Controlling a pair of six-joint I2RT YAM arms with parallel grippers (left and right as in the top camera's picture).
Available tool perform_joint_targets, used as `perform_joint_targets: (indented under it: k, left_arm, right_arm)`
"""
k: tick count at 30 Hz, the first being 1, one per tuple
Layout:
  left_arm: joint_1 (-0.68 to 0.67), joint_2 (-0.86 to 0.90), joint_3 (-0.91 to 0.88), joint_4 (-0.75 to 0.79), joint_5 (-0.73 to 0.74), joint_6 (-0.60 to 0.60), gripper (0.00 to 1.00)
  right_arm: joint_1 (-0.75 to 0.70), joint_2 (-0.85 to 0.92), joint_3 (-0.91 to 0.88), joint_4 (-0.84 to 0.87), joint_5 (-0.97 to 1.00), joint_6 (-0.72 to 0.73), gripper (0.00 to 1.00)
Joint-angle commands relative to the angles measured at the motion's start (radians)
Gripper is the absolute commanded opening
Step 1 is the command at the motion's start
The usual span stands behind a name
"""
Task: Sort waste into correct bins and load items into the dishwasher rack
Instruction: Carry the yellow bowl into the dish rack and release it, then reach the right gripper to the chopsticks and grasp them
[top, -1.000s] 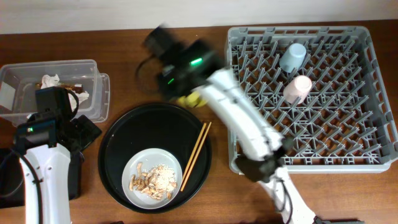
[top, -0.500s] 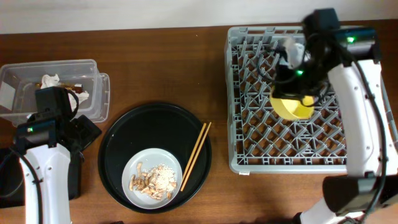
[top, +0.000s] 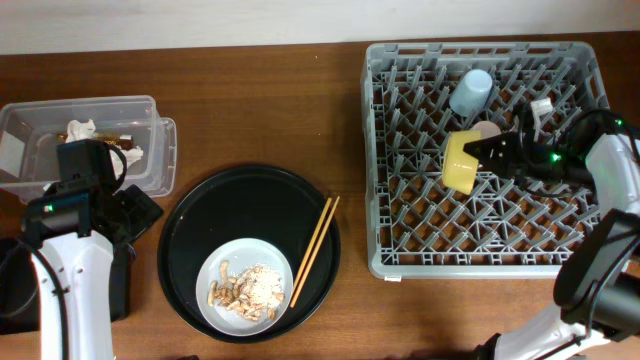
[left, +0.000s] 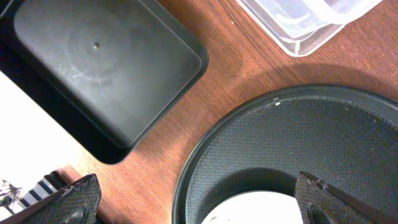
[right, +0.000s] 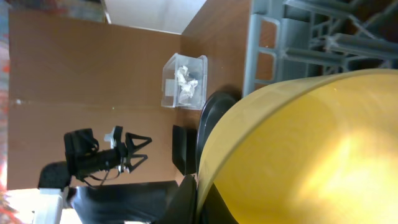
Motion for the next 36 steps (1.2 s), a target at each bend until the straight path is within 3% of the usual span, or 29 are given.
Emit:
perform_joint_targets:
  k: [1,6,8,15,18,20,24,27,29,34,36]
  left_arm:
    - [0.005,0.000,0.004,-0.001,-0.014,-0.009,0.99]
    - [0.005,0.000,0.004,-0.001,-0.014,-0.009,0.99]
    - [0.005,0.000,0.004,-0.001,-0.014,-0.009,0.99]
    - [0.005,0.000,0.004,-0.001,-0.014,-0.009,0.99]
    - [0.004,0.000,0.004,-0.001,-0.014,-0.009,0.99]
    - [0.005,0.000,0.004,-0.001,-0.014,-0.009,0.99]
    - [0.005,0.000,0.004,-0.001,-0.014,-0.009,0.99]
    - [0.005,0.000,0.004,-0.001,-0.014,-0.009,0.99]
    - [0.005,0.000,0.004,-0.001,-0.014,-0.009,0.99]
    - [0.004,0.000,0.004,-0.001,-0.014,-0.009,0.99]
    - [0.005,0.000,0.004,-0.001,-0.014,-0.009,0.99]
  right_arm:
    - [-0.062,0.055,-0.012,0.000,-0.036,0.009,0.04]
    - [-0.113,0.085,-0.012,0.006,0.076,0.033,0.05]
    - [-0.145,0.085,-0.010,-0.006,0.107,0.037,0.21]
    - [-0.349,0.044,0.133,-0.230,0.275,0.002,0.23]
    - [-0.420,-0.003,0.192,-0.333,0.276,-0.040,0.40]
    - [-0.423,-0.045,0.200,-0.360,0.288,-0.056,0.43]
    - [-0.335,-0.095,0.200,-0.360,0.344,-0.082,0.38]
    - [-0.147,-0.092,0.180,-0.270,0.471,-0.056,0.26]
    - [-0.048,-0.090,0.157,-0.165,0.601,0.085,0.14]
    - [0.171,-0.084,0.140,0.052,1.034,0.461,0.05]
    - [0.212,-0.076,0.138,0.059,1.155,0.517,0.05]
